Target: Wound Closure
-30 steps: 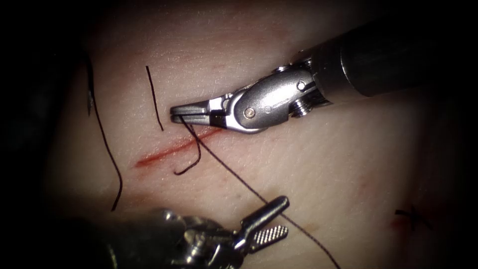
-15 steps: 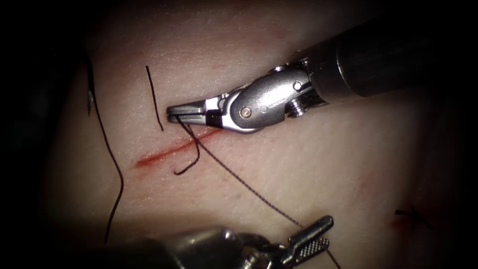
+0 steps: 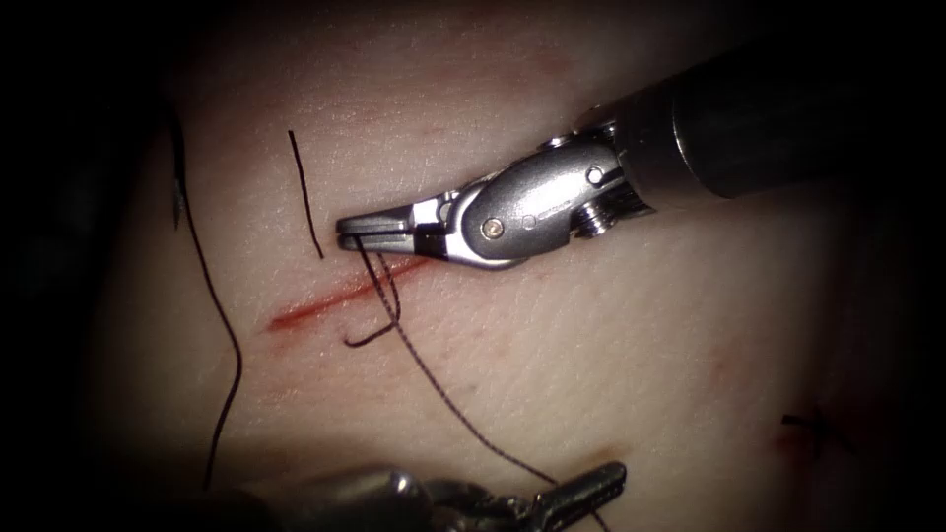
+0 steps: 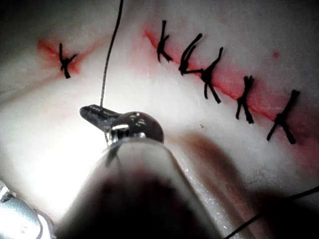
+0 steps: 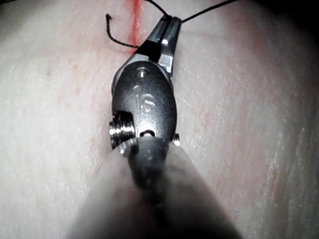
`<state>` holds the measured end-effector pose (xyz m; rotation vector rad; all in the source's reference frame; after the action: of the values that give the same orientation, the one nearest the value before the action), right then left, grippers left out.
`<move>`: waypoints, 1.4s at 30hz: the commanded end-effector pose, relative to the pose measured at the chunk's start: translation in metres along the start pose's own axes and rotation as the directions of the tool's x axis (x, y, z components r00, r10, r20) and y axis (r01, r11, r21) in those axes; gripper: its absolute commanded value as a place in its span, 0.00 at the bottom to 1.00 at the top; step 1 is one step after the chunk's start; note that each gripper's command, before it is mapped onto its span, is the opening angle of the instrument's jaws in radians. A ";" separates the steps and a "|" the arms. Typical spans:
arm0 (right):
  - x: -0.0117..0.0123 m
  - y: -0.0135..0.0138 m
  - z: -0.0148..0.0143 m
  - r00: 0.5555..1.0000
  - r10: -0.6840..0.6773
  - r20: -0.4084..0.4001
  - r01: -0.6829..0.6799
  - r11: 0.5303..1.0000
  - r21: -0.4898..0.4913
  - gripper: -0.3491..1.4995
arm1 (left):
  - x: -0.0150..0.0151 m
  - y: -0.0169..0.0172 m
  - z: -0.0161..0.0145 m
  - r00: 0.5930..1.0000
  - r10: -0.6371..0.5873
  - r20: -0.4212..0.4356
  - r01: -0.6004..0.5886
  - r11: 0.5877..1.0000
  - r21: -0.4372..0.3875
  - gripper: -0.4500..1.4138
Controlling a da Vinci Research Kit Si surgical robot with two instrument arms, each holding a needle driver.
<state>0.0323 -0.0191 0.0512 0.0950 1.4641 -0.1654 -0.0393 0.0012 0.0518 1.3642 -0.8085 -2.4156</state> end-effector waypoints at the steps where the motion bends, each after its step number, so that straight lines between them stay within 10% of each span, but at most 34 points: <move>1: -0.0004 -0.0008 0.0004 1.000 0.002 -0.005 -0.002 1.000 0.000 0.00 | 0.0004 0.0008 -0.0004 1.000 -0.004 0.001 0.004 1.000 -0.003 0.00; 20: 0.0008 -0.0025 -0.0024 0.995 0.097 0.000 -0.097 0.995 -0.002 0.03 | 0.0028 -0.0076 -0.0177 0.992 0.053 0.114 -0.062 0.995 0.080 0.00; 25: 0.0012 -0.0024 -0.0032 0.977 0.215 0.014 -0.214 0.976 -0.027 0.82 | 0.0047 -0.0093 -0.0193 0.988 0.077 0.135 -0.090 0.992 0.092 0.00; 31: 0.0015 -0.0010 -0.0051 0.950 0.308 -0.051 -0.311 0.947 -0.076 0.99 | 0.0041 -0.0105 -0.0196 0.987 0.075 0.142 -0.089 0.991 0.099 0.00; 36: 0.0016 -0.0001 -0.0061 0.949 0.309 -0.062 -0.313 0.946 -0.084 0.84 | 0.0027 -0.0115 -0.0194 0.987 0.062 0.150 -0.077 0.992 0.098 0.00; 40: 0.0017 0.0012 -0.0055 0.966 0.244 -0.085 -0.250 0.965 -0.077 0.04 | 0.0019 -0.0126 -0.0186 0.988 0.049 0.149 -0.064 0.993 0.095 0.00; 42: 0.0018 0.0014 -0.0048 0.968 0.232 -0.095 -0.240 0.968 -0.076 0.00 | 0.0015 -0.0130 -0.0182 0.989 0.044 0.145 -0.058 0.994 0.095 0.00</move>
<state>0.0271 -0.0163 0.0482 0.2095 1.5255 0.0956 -0.0235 0.0060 0.0354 1.1964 -1.0012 -2.4869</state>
